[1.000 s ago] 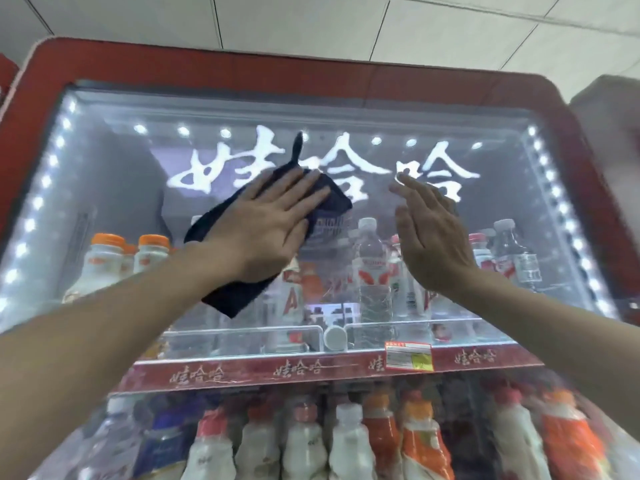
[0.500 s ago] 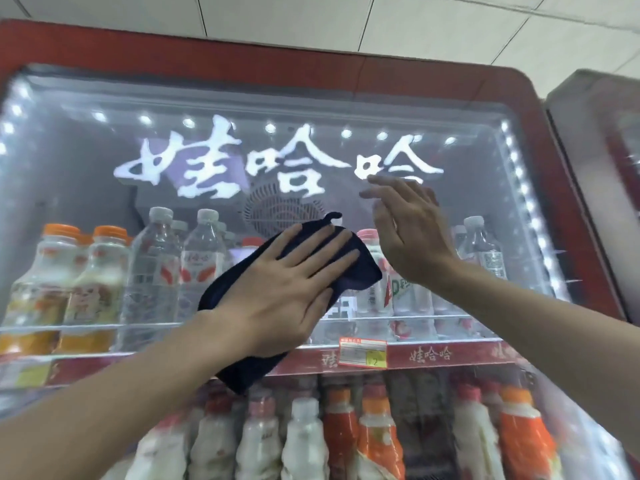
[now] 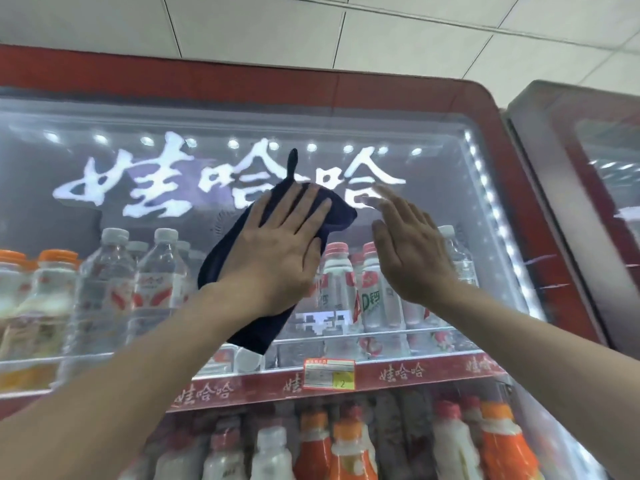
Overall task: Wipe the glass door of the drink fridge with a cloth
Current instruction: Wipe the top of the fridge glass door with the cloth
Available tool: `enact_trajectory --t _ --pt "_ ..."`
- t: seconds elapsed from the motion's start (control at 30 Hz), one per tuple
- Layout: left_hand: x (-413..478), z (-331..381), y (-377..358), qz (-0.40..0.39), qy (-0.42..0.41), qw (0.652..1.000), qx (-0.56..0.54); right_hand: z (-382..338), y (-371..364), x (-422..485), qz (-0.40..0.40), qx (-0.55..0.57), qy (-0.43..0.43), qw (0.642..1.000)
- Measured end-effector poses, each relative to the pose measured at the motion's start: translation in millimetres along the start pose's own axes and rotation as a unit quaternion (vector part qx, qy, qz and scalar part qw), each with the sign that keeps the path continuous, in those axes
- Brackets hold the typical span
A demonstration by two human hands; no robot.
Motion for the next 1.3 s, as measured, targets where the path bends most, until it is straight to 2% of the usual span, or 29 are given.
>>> enact_trajectory --t 0.1,0.2,0.27,0.4,0.63,0.7,0.77,0.83,0.9,0.97,1.07,1.3 --pt "-42.8 31.9 -10.3 -0.004 -0.1 0.995 0.017 1.8 8.0 1.9 0.043 0.052 -0.001 0.998" --pt "-38.0 27.2 -10.0 -0.032 -0.177 0.983 0.029 24.3 24.0 0.2 0.058 0.011 -0.043 0.997" --pt "-3.8 17.0 -2.3 -0.02 -0.145 0.989 0.027 43.5 29.5 -7.3 0.021 -0.032 -0.064 0.997" --pt "63.6 14.2 5.3 0.001 0.015 1.0 0.018 58.3 26.5 -22.1 -0.021 -0.044 -0.052 0.997" --pt "50.4 42.4 -2.8 0.008 0.053 0.999 -0.001 53.7 29.2 -22.7 -0.004 -0.02 -0.054 0.998" --pt "25.7 59.1 -7.1 0.018 0.02 1.0 0.003 52.8 28.7 -22.5 -0.002 -0.02 -0.056 0.998" --pt "-8.8 81.0 -15.8 0.018 -0.05 0.998 0.018 53.1 29.3 -22.7 0.008 -0.006 -0.047 0.999" --pt "-28.9 88.9 -21.8 -0.01 -0.129 0.991 0.021 55.9 35.8 -23.3 0.035 0.018 -0.023 0.999" --pt "-17.7 76.3 -18.8 -0.03 -0.168 0.985 0.028 68.0 45.9 -27.8 0.06 0.0 -0.008 0.998" --pt "15.7 58.2 -10.4 -0.01 -0.125 0.992 0.022 88.1 53.1 -35.0 0.052 -0.04 -0.026 0.998" --pt "62.1 46.0 -2.2 0.004 -0.014 1.0 0.012 108.3 50.6 -48.0 0.016 -0.056 -0.068 0.996" --pt "62.8 66.9 -6.3 0.003 0.026 1.0 -0.004 110.7 48.5 -51.4 0.026 -0.036 -0.075 0.996"
Point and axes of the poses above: each hand's wrist, its own x-axis towards the middle knuckle, its own y-axis out of the back of the hand, z = x × y, the point moved 3 cm from there along x, towards the middle knuckle, and after that the axes turned 9 degrees about y, right-handed, at the moved point
